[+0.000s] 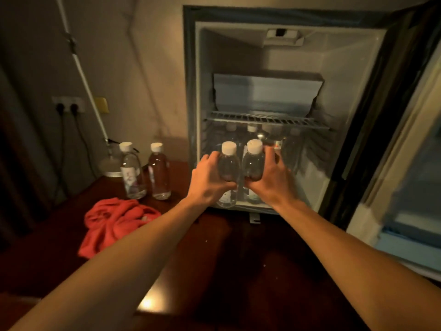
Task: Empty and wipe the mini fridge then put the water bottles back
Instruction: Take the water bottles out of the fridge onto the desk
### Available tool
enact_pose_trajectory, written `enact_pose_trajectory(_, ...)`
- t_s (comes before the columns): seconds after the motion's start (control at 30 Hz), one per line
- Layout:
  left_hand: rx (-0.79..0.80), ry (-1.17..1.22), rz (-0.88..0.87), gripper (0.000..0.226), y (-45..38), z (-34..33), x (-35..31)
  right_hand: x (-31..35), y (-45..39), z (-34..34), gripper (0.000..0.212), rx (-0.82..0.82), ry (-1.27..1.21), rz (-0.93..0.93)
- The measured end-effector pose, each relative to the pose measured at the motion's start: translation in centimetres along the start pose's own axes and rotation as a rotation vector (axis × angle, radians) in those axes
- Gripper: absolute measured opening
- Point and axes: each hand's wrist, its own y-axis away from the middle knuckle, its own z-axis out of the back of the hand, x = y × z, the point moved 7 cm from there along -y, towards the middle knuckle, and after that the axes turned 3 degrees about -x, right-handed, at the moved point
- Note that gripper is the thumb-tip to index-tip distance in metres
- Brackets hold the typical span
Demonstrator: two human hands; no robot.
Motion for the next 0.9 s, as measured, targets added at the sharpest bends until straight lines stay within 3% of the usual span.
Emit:
enact_pose_trajectory(0.17, -0.118, -0.033, 0.012, 0.055, 3.5, 7.1, 2.6, 6.6, 2.3, -2.0, 0.09, 0.005, -0.106, 0.094)
enact_pose_trajectory(0.27, -0.16, -0.069, 0.014, 0.054, 5.2, 10.6, 4.8, 9.4, 3.5, -3.6, 0.08, 0.013, -0.132, 0.118)
enact_pose_trajectory(0.6, -0.322, -0.184, 0.148, 0.06, 7.7, 19.6, 12.4, 14.8, 3.8, -9.3, 0.07, 0.03, -0.253, 0.08)
enact_pose_trajectory(0.9, -0.385, -0.289, 0.204, 0.067, 9.3, 26.3, 16.5, 24.2, 4.2, -13.8, 0.071, 0.04, -0.4, 0.277)
